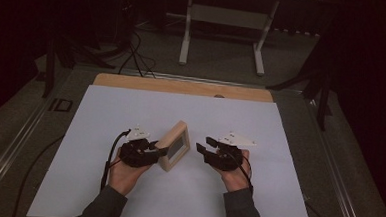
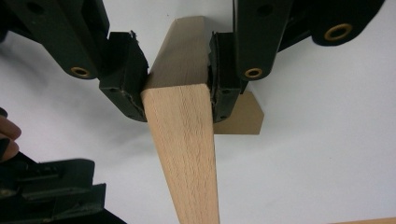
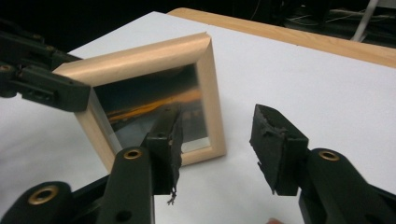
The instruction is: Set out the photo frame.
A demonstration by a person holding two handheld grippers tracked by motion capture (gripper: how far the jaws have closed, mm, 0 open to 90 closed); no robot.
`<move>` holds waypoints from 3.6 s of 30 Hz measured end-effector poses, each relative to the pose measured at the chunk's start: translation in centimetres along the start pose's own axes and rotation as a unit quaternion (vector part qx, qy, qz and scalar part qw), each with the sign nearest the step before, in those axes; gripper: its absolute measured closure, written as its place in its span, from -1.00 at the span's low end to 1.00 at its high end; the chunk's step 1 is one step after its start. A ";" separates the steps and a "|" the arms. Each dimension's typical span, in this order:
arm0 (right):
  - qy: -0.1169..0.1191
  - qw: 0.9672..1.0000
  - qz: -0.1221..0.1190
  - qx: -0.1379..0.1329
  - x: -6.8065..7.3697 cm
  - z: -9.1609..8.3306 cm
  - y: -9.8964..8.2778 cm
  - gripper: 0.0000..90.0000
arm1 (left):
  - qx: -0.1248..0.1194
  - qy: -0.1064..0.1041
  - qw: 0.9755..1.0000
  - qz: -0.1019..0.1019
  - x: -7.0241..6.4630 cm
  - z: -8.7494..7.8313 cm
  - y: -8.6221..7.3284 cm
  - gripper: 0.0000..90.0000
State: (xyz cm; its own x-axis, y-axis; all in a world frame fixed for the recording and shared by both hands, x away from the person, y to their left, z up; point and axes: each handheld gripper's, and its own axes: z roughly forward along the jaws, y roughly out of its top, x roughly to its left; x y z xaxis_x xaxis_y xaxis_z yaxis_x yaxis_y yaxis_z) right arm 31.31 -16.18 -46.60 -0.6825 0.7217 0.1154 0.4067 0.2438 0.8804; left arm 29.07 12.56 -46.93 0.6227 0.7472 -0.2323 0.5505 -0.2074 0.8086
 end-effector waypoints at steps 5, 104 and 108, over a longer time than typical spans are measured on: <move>-0.005 1.000 -0.001 -0.006 0.1 -0.2 0.4 0.34 | -0.002 0.000 1.000 0.018 -0.4 0.0 -0.1 0.34; -0.028 0.995 -0.079 0.055 1.7 4.7 4.8 0.99 | 0.009 0.071 0.996 0.060 -1.3 0.6 -1.0 0.21; -0.025 0.995 -0.073 0.059 1.7 4.4 4.8 0.99 | 0.005 0.075 0.996 0.055 -1.1 0.7 -0.9 0.22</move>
State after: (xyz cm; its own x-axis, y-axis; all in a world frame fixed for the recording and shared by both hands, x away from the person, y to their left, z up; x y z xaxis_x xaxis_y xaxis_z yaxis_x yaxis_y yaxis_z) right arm 34.77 -10.98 -44.23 -0.7101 0.7032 -0.0351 0.3758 0.4207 0.8257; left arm 28.24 11.47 -47.78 0.5898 0.8053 -0.0593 0.4897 -0.2983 0.8193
